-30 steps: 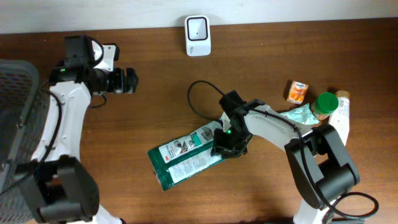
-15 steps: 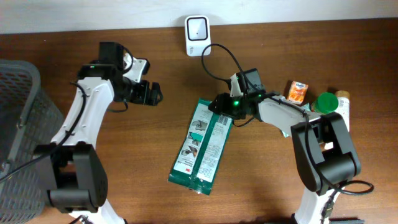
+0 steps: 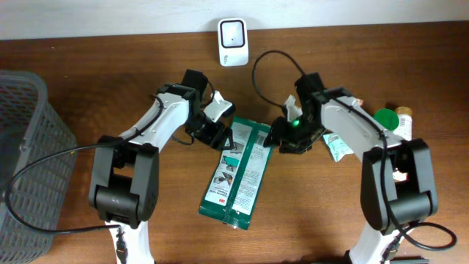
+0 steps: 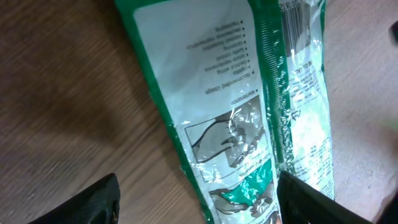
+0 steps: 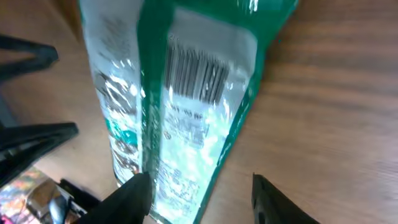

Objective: Scan the item barcode
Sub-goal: 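Grasp both sides of the glove pack with left and right grippers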

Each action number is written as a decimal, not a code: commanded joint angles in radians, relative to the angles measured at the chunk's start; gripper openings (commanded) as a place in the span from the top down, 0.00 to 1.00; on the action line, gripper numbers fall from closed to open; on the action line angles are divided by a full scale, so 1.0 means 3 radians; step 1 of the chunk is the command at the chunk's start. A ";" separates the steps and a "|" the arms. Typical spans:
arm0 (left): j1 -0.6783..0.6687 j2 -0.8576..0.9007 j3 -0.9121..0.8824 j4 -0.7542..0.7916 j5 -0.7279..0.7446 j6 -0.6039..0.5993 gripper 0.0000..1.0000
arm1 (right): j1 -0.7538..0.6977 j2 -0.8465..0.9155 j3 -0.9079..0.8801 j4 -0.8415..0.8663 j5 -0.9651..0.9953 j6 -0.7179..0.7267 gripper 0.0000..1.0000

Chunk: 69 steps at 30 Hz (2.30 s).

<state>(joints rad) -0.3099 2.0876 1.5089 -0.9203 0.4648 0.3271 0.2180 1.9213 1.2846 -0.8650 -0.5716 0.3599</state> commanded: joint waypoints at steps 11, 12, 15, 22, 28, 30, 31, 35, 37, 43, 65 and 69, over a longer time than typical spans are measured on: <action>-0.0005 0.0104 -0.0011 0.0006 0.0072 0.0060 0.21 | 0.0303 0.0000 -0.0749 0.1654 0.0086 0.1180 0.55; -0.0005 0.0104 -0.0011 0.0006 0.0071 0.0058 0.21 | 0.0305 0.0001 -0.0748 0.1865 0.0086 0.1218 0.57; -0.0005 0.0104 -0.0011 0.0008 0.0058 0.0022 0.24 | 0.0280 0.0000 -0.0746 0.2150 0.0089 0.1195 0.62; 0.0080 0.0104 -0.0009 0.0090 -0.0403 -0.0985 0.45 | 0.0065 -0.0006 -0.0692 0.1490 -0.0296 0.0638 0.57; 0.0264 0.0104 -0.0088 -0.0187 -0.0057 -0.1101 0.56 | 0.0392 -0.0005 -0.0736 0.1250 -0.0050 0.0748 0.57; 0.0267 0.0104 -0.0145 -0.0018 0.0289 -0.1039 0.99 | 0.0350 -0.0005 -0.0736 0.1274 -0.0033 0.0748 0.57; 0.0277 0.0104 -0.0145 0.0013 0.0366 -0.1039 1.00 | 0.0333 -0.0005 -0.0736 0.1274 -0.0018 0.0748 0.57; 0.0341 0.0104 -0.0284 -0.0027 0.0848 -0.0949 1.00 | 0.0317 -0.0005 -0.0736 0.1275 0.0038 0.0746 0.57; 0.0350 0.0104 -0.0546 0.0155 0.0847 -0.0968 1.00 | 0.0317 -0.0005 -0.0736 0.1275 0.0038 0.0748 0.57; 0.0352 0.0111 -0.0978 0.0659 0.0758 -0.1279 1.00 | 0.0342 -0.0004 -0.0740 0.1245 0.0027 0.0832 0.57; 0.0352 0.0113 -0.0983 0.0684 0.0771 -0.1280 1.00 | 0.0215 0.0028 -0.0979 0.1200 -0.0954 -0.0114 0.53; 0.0352 0.0113 -0.0983 0.0684 0.0771 -0.1280 1.00 | 0.0276 0.0036 -0.0985 0.1356 -0.0858 0.0142 0.49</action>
<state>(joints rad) -0.1997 2.1010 1.2404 -0.7162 0.7708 -0.0502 0.2787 1.9160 1.0008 -0.4805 -0.8471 0.3706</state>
